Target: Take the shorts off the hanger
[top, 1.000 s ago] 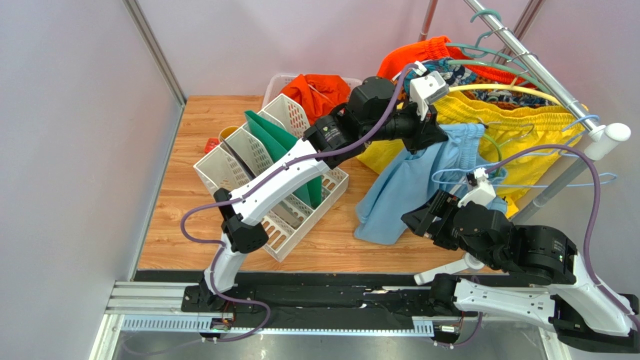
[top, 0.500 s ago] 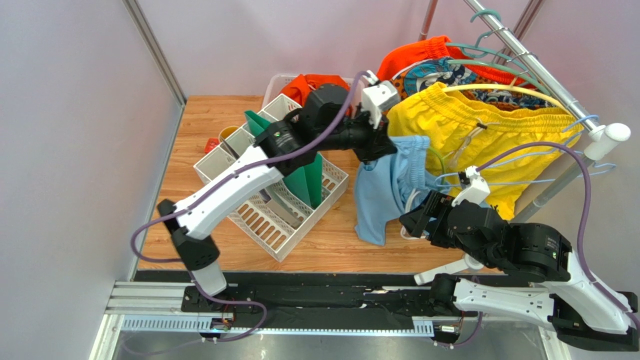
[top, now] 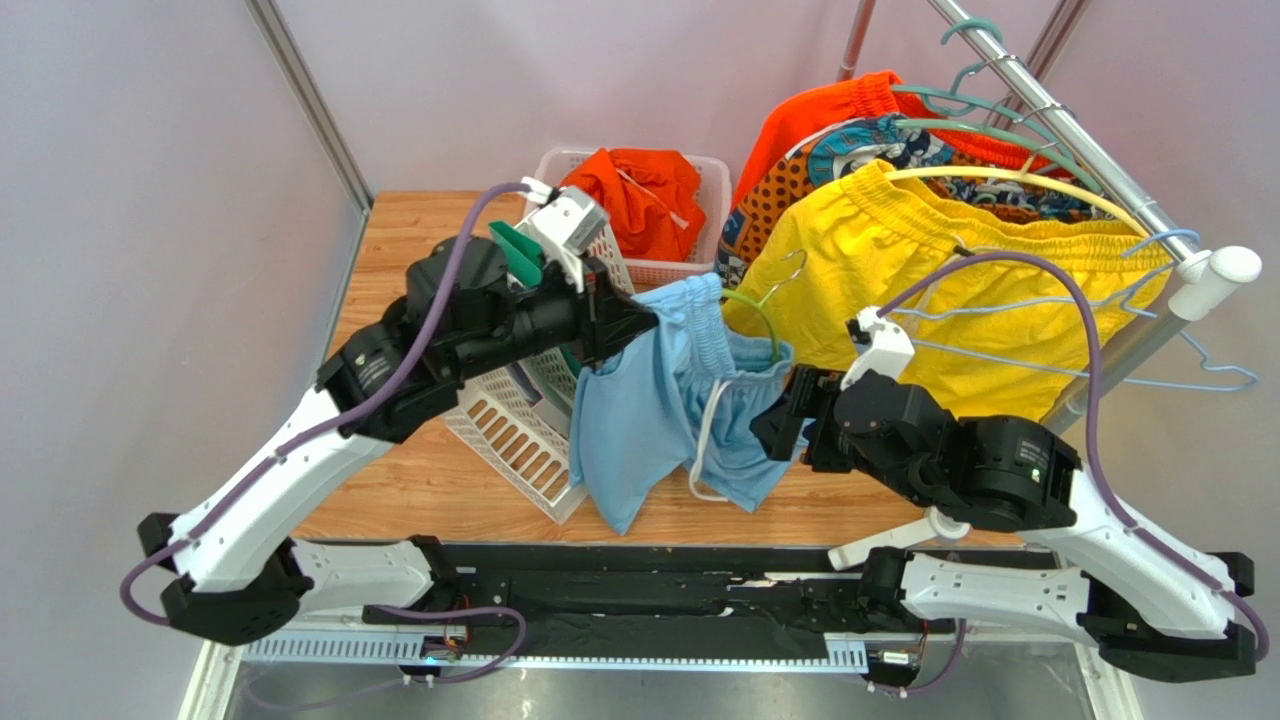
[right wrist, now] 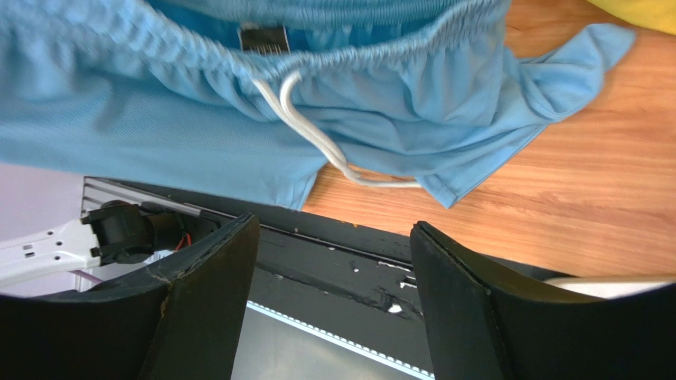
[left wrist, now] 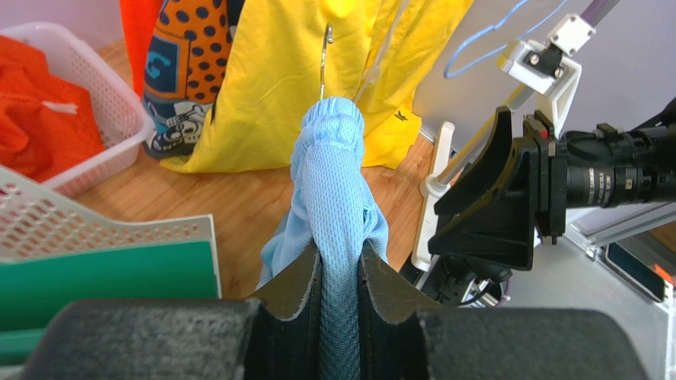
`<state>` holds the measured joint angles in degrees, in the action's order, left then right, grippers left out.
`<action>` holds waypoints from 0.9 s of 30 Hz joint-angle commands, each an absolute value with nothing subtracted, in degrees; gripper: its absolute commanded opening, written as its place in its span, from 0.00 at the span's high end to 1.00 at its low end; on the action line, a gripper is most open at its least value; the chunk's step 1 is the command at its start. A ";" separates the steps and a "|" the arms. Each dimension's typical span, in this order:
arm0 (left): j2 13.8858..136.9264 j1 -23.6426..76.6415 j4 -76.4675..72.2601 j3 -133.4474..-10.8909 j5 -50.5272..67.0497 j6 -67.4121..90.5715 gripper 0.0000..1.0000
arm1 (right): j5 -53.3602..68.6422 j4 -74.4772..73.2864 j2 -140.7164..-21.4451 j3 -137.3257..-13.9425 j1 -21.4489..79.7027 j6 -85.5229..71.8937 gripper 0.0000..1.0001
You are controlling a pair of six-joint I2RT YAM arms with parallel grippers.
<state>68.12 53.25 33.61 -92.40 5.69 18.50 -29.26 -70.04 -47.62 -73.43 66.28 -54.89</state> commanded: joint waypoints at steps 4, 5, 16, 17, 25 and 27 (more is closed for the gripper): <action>56.97 51.59 25.40 -85.61 4.31 23.91 1.00 | -27.59 -62.32 -52.03 -81.55 66.09 -50.27 0.26; 56.26 51.50 25.14 -84.47 4.48 23.91 1.00 | -28.55 -62.14 -52.55 -82.43 66.18 -50.36 0.26; 47.91 48.96 14.60 -75.69 4.57 31.28 1.00 | -19.91 -64.60 -67.49 -103.43 55.92 -48.69 0.28; 47.38 48.69 14.07 -75.15 3.79 32.77 1.00 | -17.17 -63.12 -68.46 -103.53 53.72 -49.13 0.29; 44.12 45.71 8.27 -70.58 3.69 41.04 1.00 | -5.90 -56.34 -70.49 -103.71 42.02 -45.71 0.29; 44.12 45.00 8.00 -70.40 4.83 42.36 1.00 | -5.63 -56.16 -70.58 -103.54 40.61 -44.13 0.30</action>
<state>45.69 46.02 19.40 -69.69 3.97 36.45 -10.02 -59.86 -70.85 -101.62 42.89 -48.01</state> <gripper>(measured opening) 0.197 0.709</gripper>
